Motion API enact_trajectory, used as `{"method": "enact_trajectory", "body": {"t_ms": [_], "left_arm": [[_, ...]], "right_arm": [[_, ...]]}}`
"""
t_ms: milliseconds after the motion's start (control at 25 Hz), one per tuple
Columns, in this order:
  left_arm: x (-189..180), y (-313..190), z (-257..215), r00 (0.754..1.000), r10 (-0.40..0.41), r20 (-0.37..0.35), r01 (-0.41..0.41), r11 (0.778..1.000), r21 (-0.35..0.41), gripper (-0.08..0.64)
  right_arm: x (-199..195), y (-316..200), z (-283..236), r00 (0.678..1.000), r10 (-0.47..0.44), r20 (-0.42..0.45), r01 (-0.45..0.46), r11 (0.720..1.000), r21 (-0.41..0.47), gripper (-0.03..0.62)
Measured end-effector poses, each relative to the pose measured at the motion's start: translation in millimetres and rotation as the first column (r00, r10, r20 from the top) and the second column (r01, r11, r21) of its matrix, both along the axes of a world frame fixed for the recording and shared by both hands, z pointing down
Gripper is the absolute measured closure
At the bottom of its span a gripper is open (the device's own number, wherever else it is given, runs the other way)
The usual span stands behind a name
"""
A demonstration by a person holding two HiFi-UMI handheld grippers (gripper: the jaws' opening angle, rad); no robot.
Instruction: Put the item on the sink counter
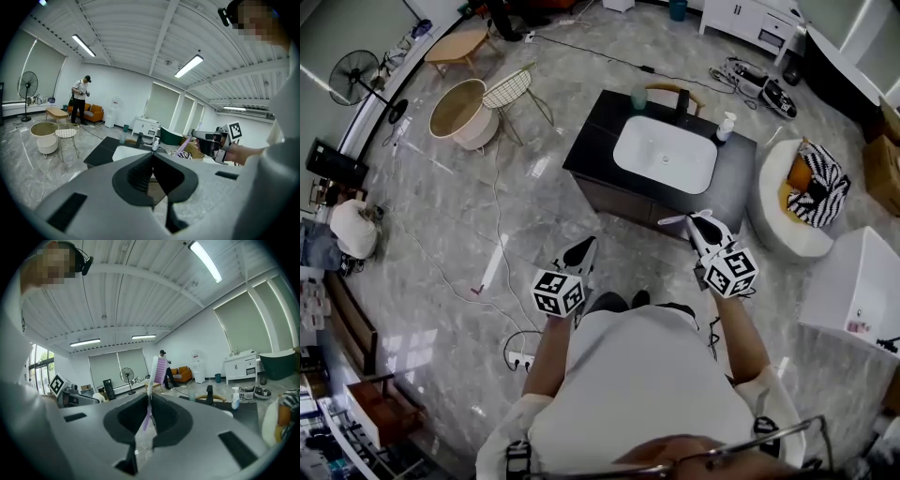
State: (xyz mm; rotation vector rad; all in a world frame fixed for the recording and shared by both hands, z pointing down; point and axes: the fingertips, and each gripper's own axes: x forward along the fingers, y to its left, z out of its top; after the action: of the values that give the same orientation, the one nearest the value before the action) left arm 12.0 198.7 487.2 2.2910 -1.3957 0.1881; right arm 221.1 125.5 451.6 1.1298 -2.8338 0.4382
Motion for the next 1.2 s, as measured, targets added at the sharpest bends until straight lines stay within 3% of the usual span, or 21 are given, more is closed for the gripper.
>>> {"method": "enact_trajectory", "body": {"t_ms": [480,1200], "left_arm": [[-15,-59,3,1.0,0.012,-0.006,-0.012,1.0,-0.004,0.555],[-87,-216,17,0.987,0.154,-0.038,-0.156,0.987,-0.044,0.555]], "right_arm": [[-10,-54,9,1.0,0.026,-0.007,-0.026,0.999,-0.02,0.56],[-73,-171,22,0.985,0.161,-0.059,-0.165,0.983,-0.081,0.56]]}}
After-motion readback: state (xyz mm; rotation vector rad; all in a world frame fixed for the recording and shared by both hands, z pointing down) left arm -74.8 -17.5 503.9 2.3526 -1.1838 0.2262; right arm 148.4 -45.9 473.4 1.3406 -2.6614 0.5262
